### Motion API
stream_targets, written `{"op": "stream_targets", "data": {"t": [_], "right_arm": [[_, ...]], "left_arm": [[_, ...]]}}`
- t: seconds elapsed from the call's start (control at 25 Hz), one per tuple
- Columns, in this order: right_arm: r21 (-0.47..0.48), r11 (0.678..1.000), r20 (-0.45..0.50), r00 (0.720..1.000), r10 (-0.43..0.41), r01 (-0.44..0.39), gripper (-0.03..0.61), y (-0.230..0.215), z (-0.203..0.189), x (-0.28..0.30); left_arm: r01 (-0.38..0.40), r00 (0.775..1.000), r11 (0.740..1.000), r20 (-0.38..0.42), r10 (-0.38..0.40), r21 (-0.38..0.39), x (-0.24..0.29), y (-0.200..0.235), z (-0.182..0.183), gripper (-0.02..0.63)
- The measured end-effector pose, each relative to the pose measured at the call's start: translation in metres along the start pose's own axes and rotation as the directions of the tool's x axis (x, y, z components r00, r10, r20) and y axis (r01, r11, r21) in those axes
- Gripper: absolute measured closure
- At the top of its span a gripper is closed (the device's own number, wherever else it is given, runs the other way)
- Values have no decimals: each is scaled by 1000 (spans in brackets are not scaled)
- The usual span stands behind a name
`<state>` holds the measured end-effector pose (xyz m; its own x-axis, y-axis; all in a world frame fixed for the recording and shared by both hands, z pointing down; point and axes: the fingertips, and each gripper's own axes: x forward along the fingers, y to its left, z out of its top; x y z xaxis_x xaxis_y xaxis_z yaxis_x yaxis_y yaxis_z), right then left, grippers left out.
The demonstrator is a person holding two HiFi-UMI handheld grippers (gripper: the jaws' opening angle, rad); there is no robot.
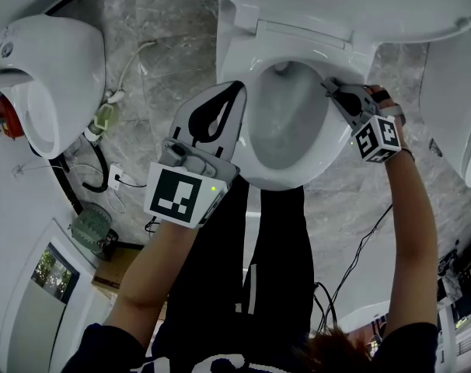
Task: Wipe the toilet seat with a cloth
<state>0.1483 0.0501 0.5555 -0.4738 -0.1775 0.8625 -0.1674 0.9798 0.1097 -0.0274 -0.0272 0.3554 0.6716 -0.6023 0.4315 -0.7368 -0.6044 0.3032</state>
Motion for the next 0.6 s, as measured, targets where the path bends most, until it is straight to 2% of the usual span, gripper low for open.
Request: {"op": "stream_targets", "data": {"t": [0.12, 0.32, 0.6], "right_arm": [[23, 999, -2, 999, 33, -33, 549, 8, -1, 0], [64, 996, -12, 998, 62, -61, 549, 19, -2, -1], [159, 985, -6, 997, 71, -69, 549, 34, -4, -3]], "left_arm": [[6, 1000, 1000, -16, -6, 14, -2, 0, -2, 603], [-5, 1000, 1000, 4, 5, 7, -3, 3, 3, 603], [-5, 1000, 1000, -5, 5, 17, -5, 2, 1, 603]]}}
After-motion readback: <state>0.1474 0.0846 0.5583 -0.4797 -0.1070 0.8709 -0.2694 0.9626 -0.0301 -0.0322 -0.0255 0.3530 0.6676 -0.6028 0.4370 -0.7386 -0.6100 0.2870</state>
